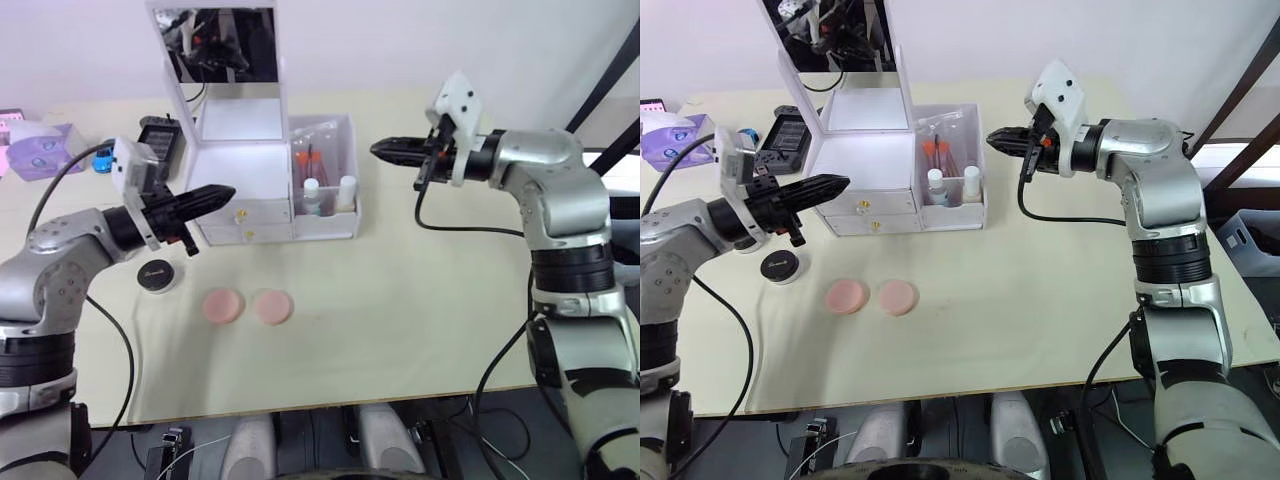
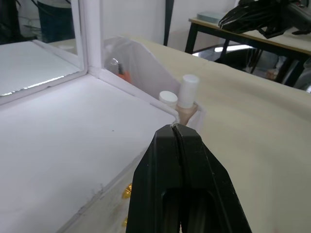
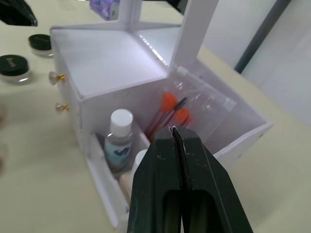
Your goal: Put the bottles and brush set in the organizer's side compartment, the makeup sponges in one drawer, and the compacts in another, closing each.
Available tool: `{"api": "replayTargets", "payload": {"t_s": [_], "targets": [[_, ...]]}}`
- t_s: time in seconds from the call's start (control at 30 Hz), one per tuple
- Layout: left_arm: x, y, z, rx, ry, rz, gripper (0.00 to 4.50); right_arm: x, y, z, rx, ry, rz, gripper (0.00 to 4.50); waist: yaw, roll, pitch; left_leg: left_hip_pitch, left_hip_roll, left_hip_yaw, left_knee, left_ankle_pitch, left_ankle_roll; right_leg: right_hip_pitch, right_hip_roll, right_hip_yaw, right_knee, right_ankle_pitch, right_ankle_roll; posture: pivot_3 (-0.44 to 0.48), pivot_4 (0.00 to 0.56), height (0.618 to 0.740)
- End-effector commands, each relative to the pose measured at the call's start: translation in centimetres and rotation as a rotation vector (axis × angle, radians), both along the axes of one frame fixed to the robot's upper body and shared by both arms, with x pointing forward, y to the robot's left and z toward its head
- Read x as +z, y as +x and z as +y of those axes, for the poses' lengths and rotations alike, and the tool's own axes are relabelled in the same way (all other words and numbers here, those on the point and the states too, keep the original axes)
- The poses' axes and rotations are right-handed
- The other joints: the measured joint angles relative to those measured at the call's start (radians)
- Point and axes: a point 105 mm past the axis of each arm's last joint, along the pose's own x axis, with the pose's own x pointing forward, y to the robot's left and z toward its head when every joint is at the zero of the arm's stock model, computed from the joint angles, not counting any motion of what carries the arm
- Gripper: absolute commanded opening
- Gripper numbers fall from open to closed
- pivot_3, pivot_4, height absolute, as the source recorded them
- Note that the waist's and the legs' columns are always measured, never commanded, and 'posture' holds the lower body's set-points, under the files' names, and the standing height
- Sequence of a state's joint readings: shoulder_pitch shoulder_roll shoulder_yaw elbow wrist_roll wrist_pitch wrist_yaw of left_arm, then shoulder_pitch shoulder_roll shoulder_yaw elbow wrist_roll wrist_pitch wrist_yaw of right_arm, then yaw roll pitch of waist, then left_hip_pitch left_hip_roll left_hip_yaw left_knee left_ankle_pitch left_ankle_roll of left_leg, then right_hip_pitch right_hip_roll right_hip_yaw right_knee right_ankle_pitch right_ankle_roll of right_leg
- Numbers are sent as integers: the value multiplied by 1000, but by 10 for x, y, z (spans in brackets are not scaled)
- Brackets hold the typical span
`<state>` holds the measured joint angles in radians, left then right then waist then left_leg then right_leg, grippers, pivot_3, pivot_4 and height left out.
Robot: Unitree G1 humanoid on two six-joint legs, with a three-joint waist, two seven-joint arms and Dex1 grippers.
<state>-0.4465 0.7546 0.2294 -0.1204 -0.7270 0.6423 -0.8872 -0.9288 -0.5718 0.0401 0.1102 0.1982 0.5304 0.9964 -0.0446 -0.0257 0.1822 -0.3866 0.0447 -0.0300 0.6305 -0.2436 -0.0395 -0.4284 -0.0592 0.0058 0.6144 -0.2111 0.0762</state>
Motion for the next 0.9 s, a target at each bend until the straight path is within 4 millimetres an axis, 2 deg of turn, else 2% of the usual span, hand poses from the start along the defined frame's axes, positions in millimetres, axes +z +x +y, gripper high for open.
{"api": "replayTargets", "payload": {"t_s": [0.03, 0.2, 0.37, 0.53, 0.63, 0.73, 0.9], "targets": [[14, 1, -6, -18, -4, -67, 0, 10, 13, 24, -17, -21, -71, 52, 0, 0, 0, 0, 0, 0, 0, 0, 0, 0, 0, 0, 0, 0, 0, 0, 150, 740], [17, 0, -6, 0, -5, -87, 0, -2, 48, 56, -37, -71, -70, 52, 0, 0, 0, 0, 1, 1, 0, 0, 0, 0, 1, 1, 0, 1, -1, 0, 150, 740], [17, -5, 0, 47, 4, -98, 0, -14, 69, 74, -49, -126, -90, 52, 1, 0, 0, -2, 1, 1, -1, 0, 0, 0, 1, 1, -2, 1, 1, 0, 150, 740], [15, -10, 4, 90, 9, -100, 0, -18, 76, 86, -43, -136, -87, 52, 1, 0, 0, -3, 1, 1, -2, 0, 0, -2, 1, 1, -2, 1, 2, 0, 150, 740], [15, -12, 6, 105, 11, -102, 0, -22, 87, 78, -150, -173, -108, 52, 0, 0, 0, -2, 1, 1, -2, 0, 0, -2, 1, 1, -1, 0, 0, 0, 150, 740], [15, -14, 5, 111, 5, -104, 0, -23, 100, 58, -321, -186, -134, 52, 1, 0, 0, -2, 1, 1, -1, 0, 0, -2, 1, 1, -1, 0, 0, 0, 150, 740], [15, -14, 3, 110, 0, -104, 0, -23, 102, 52, -356, -183, -140, 52, 0, 0, 0, -2, 1, 1, -1, 0, 0, -2, 1, 1, -1, 1, -1, 0, 150, 740]]}}
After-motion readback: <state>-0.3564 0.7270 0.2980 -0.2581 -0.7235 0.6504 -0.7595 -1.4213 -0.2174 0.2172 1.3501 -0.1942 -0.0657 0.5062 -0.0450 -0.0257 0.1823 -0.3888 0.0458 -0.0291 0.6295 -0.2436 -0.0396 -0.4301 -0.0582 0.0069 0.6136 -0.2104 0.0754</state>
